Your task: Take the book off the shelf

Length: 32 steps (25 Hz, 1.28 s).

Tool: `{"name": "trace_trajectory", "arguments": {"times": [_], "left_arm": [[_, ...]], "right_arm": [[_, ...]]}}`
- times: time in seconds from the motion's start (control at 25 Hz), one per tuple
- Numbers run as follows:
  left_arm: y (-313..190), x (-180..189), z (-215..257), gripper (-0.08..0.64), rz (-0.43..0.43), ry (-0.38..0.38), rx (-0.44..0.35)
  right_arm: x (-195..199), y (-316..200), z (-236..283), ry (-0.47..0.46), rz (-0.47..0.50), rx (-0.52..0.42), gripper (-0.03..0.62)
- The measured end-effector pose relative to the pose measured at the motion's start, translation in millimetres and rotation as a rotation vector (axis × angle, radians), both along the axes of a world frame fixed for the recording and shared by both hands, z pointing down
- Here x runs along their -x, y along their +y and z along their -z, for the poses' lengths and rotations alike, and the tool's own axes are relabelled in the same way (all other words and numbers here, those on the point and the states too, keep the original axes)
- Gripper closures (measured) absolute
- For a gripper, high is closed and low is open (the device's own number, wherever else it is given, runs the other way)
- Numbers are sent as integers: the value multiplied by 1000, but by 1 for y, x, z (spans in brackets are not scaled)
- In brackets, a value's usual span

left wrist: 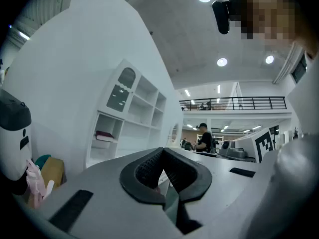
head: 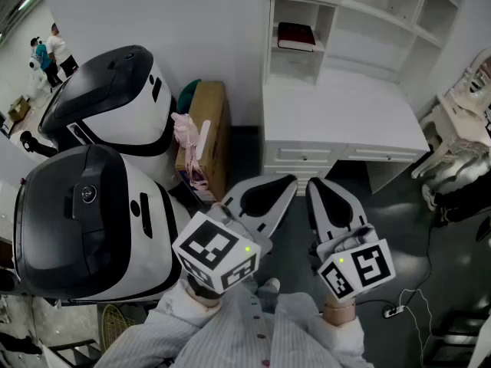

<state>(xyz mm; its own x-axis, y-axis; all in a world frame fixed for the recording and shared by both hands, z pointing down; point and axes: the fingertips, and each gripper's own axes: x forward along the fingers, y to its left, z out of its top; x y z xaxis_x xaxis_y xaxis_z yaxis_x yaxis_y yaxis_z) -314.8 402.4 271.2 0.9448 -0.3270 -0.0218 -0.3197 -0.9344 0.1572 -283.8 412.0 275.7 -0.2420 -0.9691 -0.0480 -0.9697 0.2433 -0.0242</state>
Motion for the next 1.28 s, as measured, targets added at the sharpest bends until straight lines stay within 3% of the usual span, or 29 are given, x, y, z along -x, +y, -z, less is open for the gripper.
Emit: {"name": "trace_trajectory", "arguments": {"times": [1.0,1.28], "left_arm": [[31,-29,-15,549,21,-13,9],[13,-47,-24,549,10,-24,28]], "right_arm": [[-37,38,-16,-42,0,21,578],[-54,18,-29,-70,-1,45,578]]}}
